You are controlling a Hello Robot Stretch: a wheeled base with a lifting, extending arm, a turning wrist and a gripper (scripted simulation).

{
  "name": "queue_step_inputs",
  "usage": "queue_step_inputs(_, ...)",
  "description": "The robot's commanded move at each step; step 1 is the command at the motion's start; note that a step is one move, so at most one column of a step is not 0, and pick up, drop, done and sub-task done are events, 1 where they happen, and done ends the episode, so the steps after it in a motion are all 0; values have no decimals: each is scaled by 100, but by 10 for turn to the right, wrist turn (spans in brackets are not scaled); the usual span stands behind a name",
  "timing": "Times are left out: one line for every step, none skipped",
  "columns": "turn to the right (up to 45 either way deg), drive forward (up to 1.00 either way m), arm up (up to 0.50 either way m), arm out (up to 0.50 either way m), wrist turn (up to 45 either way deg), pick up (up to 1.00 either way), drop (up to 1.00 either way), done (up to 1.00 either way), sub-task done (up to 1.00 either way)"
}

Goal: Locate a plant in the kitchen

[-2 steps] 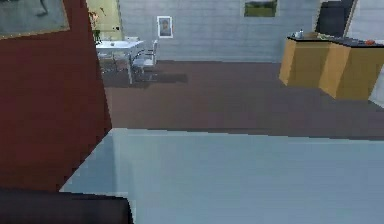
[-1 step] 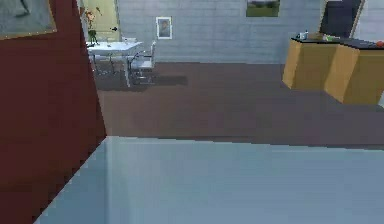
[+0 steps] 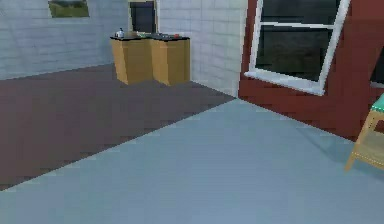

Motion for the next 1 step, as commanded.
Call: queue_step_inputs(450, 0, 0, 0, 0, 0, 0, 0, 0)
